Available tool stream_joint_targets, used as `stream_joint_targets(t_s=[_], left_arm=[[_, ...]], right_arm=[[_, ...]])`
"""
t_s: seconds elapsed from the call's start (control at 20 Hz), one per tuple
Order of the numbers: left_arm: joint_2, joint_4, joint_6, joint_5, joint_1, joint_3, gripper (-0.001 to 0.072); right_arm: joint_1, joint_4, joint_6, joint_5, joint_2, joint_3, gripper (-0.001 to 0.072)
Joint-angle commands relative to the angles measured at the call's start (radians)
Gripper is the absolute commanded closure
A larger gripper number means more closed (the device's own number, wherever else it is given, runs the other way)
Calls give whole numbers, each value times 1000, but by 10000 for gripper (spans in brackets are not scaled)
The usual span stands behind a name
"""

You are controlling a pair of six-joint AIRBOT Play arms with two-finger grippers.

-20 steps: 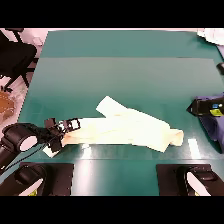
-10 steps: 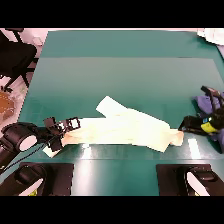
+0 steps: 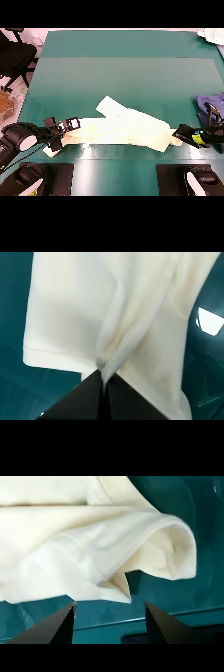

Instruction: Fold the shirts.

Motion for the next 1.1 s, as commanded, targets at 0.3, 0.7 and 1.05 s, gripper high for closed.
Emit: stream_joint_targets(t_s=[0.3,0.7,1.05], left_arm=[[1,0,0,-11,0,1,685],[1,0,0,-10,0,1,684],[1,0,0,-6,0,1,684]], right_arm=[[0,-126,-642,79,12,90,204],[0,-121,-1272,-98,11,62,122],[93,-138,-1321,-148,11,-110,122]])
